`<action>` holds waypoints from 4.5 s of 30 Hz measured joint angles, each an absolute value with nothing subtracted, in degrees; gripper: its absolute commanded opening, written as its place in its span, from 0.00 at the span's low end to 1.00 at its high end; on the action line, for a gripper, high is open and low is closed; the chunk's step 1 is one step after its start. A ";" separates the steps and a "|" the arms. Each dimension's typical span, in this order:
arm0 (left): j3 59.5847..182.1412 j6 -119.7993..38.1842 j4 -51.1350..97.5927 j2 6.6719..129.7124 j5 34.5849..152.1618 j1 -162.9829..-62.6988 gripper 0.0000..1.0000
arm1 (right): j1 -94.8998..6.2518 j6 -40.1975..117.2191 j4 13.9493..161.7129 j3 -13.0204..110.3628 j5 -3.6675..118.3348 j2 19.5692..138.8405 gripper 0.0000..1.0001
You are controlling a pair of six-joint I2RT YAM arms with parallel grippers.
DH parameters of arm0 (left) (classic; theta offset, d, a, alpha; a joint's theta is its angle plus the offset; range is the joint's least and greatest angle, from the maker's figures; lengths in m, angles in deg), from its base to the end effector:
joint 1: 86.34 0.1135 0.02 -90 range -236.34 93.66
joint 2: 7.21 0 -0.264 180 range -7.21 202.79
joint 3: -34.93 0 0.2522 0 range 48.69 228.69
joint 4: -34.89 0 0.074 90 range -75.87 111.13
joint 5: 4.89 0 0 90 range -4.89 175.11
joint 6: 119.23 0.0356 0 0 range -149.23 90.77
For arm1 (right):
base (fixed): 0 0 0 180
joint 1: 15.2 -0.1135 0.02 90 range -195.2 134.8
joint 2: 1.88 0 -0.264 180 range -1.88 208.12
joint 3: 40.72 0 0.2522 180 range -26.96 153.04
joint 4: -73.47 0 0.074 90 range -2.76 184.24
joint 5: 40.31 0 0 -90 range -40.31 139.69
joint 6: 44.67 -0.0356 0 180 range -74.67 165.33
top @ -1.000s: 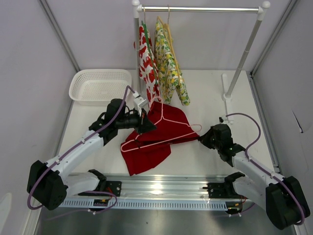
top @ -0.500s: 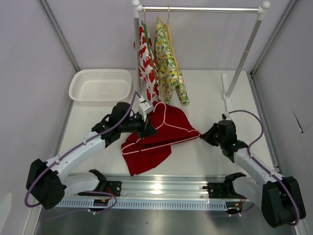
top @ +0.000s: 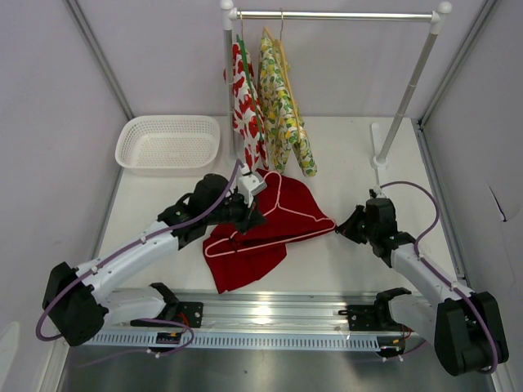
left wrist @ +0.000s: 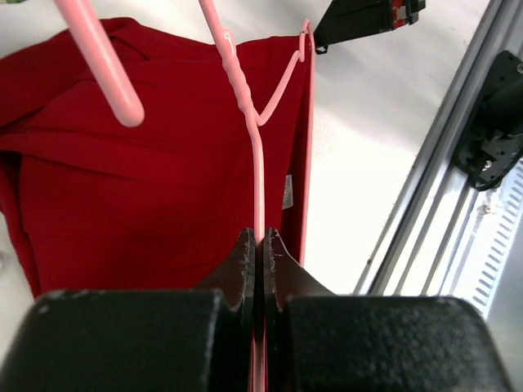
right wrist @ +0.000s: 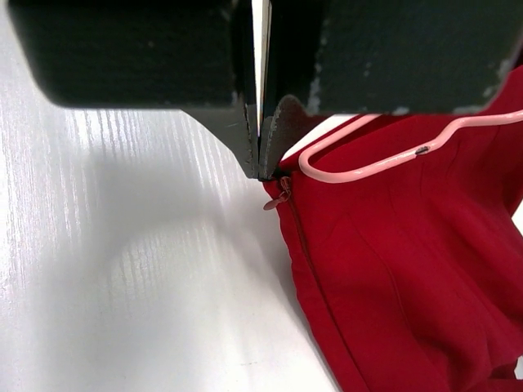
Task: Place the skirt on the hanger
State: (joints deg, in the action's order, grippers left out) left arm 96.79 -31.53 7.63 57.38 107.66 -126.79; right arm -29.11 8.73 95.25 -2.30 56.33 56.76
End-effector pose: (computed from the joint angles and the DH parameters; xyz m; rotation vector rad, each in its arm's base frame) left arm 0.1823 -0.1734 0.2865 0.9381 1.9542 -0.8530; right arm 0.1937 0.0522 0.1786 0.4059 2.3342 0.5742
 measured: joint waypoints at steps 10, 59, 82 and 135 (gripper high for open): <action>96.94 -27.97 7.65 57.43 99.99 -131.84 0.00 | -28.10 9.71 96.69 0.00 57.81 57.43 0.00; 97.51 -21.17 9.95 62.08 86.78 -142.96 0.00 | -24.56 13.29 101.04 5.00 60.11 63.49 0.00; 100.88 -20.32 12.07 67.53 81.10 -145.06 0.00 | -24.54 16.99 103.22 5.33 57.97 63.36 0.00; 85.93 -32.15 41.20 61.78 69.76 -144.27 0.00 | -23.25 19.44 107.09 14.40 61.72 63.97 0.00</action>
State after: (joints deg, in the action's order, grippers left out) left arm 85.93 -32.15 41.20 61.78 69.76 -144.27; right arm -23.25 19.44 107.09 14.40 61.72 63.97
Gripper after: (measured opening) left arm 0.025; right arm 0.010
